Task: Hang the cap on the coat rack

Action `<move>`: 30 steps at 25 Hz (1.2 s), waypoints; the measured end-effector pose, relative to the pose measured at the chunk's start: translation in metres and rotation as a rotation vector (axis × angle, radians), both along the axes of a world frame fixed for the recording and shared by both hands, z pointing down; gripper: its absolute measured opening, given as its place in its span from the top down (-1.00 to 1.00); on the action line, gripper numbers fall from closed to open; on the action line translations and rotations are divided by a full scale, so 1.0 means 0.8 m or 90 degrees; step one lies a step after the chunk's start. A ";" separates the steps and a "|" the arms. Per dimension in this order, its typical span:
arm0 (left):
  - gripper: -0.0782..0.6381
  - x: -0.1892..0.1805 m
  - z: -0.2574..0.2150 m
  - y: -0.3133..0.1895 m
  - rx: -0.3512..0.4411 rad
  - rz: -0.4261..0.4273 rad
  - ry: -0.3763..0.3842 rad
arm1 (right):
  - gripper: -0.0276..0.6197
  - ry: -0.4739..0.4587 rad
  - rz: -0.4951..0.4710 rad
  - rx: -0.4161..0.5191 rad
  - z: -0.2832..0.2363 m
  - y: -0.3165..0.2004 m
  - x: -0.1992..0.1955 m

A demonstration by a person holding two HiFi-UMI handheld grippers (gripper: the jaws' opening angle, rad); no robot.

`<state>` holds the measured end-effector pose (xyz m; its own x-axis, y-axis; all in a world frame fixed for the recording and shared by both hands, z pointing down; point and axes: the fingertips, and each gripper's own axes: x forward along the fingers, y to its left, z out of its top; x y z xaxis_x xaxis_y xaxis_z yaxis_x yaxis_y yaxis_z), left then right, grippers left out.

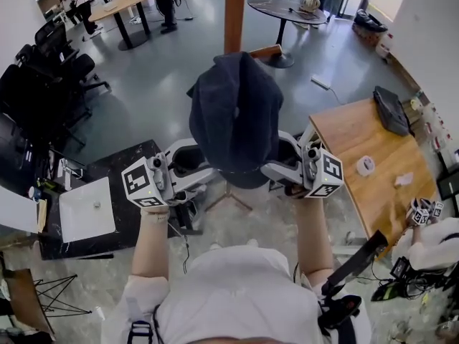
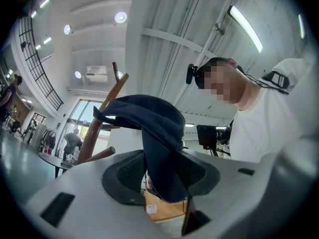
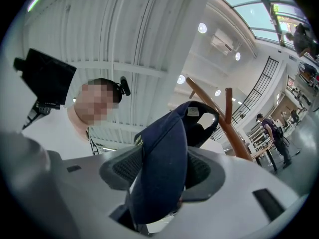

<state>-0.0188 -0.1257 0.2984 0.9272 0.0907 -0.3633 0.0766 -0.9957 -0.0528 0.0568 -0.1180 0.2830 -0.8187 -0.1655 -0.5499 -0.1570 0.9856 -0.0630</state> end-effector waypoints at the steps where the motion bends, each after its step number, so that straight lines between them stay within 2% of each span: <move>1: 0.31 0.001 0.005 -0.001 -0.007 0.001 -0.002 | 0.15 0.001 0.002 -0.006 0.005 -0.001 0.001; 15: 0.31 0.005 0.076 -0.011 -0.086 -0.014 -0.038 | 0.15 -0.009 -0.003 -0.103 0.082 -0.015 0.005; 30: 0.31 0.010 0.147 -0.013 -0.161 -0.031 -0.073 | 0.15 0.000 0.000 -0.170 0.154 -0.020 0.007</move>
<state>-0.0111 -0.1364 0.4163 0.9645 -0.0352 -0.2618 0.0198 -0.9787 0.2043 0.0621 -0.1341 0.4059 -0.8186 -0.3056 -0.4864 -0.1577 0.9338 -0.3212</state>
